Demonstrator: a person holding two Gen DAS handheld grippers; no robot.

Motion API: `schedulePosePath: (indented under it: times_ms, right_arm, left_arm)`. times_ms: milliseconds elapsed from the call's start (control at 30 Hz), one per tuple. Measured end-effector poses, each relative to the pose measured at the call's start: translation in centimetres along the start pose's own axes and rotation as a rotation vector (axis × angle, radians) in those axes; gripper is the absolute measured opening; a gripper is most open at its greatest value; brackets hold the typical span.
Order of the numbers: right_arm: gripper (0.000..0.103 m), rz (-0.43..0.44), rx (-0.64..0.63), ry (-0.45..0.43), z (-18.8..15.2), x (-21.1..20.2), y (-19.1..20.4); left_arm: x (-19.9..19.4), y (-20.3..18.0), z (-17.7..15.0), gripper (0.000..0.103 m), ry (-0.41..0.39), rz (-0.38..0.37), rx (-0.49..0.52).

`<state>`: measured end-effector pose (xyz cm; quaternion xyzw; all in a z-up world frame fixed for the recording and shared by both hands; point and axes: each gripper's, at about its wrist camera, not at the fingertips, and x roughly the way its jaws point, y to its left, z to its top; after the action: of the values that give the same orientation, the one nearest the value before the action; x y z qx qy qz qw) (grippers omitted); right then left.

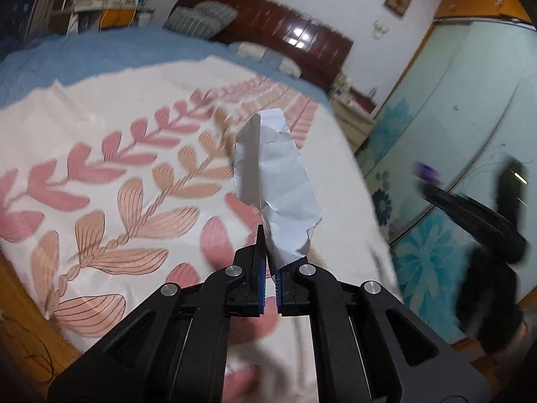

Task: Collect trash
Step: 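Carry both items to the red wastebasket and open both tools over it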

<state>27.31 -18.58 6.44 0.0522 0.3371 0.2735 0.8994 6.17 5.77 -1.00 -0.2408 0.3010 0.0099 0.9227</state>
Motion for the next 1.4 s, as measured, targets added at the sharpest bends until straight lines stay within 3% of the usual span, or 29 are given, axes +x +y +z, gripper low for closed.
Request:
schedulePosePath:
  times_ms: [167,233,400,533,633,733,833,1000,1233,1400]
  right_arm:
    - [0.021,-0.060,0.054,-0.091,-2.1,-16.9,-4.8]
    - [0.021,-0.154,0.065,-0.101,-4.0,-23.4,-7.9]
    - [0.021,-0.383,0.163,-0.032,-10.6,-33.1,-15.9]
    - [0.021,-0.482,0.389,0.133,-20.1,-37.1,-23.5]
    - [0.022,-0.547,0.560,0.273,-30.4,-39.2,-27.4]
    - [0.022,-0.536,0.735,0.364,-38.8,-40.5,-29.1]
    - [0.022,-0.525,0.824,0.403,-43.9,-40.9,-29.4]
    - [0.022,-0.489,0.928,0.407,-48.8,-40.2,-30.1]
    - [0.022,-0.453,0.937,0.394,-48.4,-37.1,-31.1]
    - [0.023,-0.453,0.927,0.388,-47.6,-36.1,-31.3]
  left_arm:
    - [-3.8,-5.4,0.4,0.004,-0.077,-0.070,0.037]
    - [-4.8,-8.3,0.0,0.004,-0.080,-0.113,0.061]
    - [-5.3,-18.6,-2.4,0.004,0.003,-0.283,0.180]
    - [-3.6,-30.1,-7.1,0.004,0.174,-0.463,0.348]
    - [-1.2,-40.1,-14.0,0.004,0.391,-0.595,0.488]
    - [1.0,-46.8,-21.2,0.004,0.576,-0.675,0.591]
    - [4.4,-50.0,-28.5,0.004,0.800,-0.652,0.607]
    - [7.8,-49.7,-37.8,0.004,1.007,-0.522,0.680]
    - [9.8,-47.9,-38.6,0.004,1.045,-0.441,0.684]
    - [9.6,-48.0,-39.4,0.004,1.046,-0.423,0.699]
